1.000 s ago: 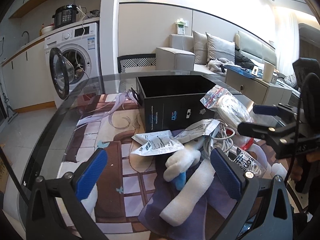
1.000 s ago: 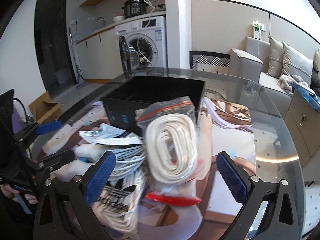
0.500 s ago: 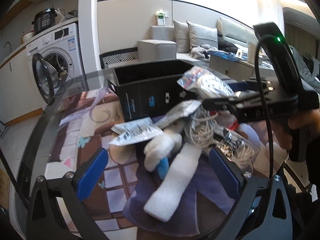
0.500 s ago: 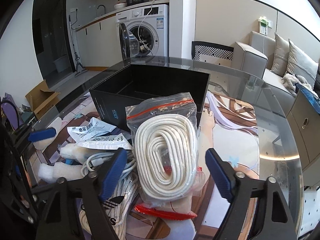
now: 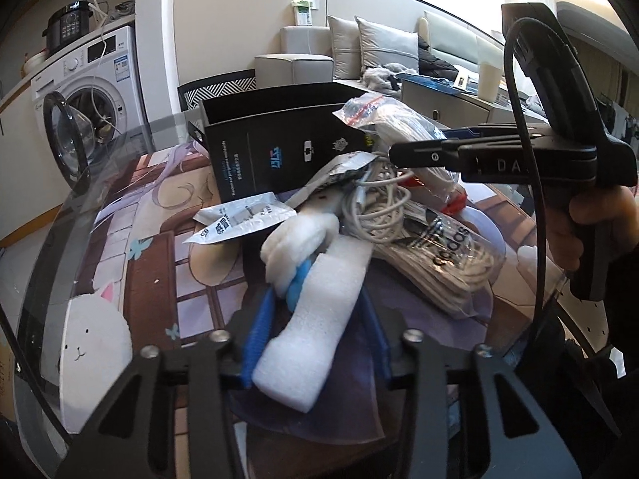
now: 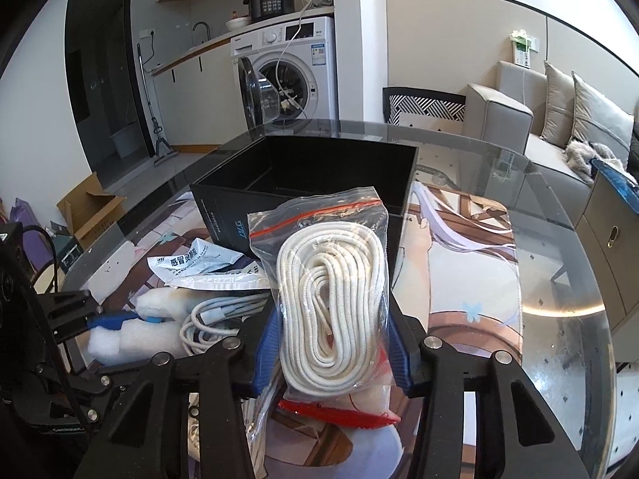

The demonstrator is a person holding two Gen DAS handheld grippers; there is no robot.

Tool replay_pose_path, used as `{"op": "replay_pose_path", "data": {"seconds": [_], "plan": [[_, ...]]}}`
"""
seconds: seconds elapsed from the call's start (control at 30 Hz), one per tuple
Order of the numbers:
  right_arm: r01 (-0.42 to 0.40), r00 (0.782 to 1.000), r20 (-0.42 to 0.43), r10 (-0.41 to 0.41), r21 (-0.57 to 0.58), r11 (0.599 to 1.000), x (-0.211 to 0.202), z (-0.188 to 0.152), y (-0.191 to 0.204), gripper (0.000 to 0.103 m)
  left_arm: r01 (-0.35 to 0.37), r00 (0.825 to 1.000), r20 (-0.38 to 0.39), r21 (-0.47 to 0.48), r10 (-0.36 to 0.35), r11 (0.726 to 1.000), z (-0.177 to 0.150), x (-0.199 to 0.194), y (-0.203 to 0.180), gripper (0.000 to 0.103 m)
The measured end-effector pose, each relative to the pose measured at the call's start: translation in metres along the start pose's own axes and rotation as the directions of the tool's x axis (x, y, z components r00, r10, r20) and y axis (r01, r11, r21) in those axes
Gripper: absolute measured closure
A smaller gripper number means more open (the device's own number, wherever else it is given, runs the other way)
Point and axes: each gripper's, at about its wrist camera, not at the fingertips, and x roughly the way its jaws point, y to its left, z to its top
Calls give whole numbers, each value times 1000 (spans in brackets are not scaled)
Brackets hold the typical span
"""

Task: Organize soft objects
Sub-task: 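Grasp the white foam strip with the left tool while the right grasps the rope bag, then lower the foam strip into the box with left tool while right drops rope bag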

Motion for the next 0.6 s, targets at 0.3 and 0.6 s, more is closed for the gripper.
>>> {"op": "replay_pose_path", "data": {"seconds": [0.3, 0.6], "plan": [[0, 999, 40, -2, 31, 1000, -17, -6, -4, 56, 36, 999, -12, -21, -36, 999, -1, -10, -2, 74], [2, 997, 72, -5, 44, 999, -30, -12, -4, 56, 68, 998, 22, -23, -67, 997, -6, -26, -6, 83]]}}
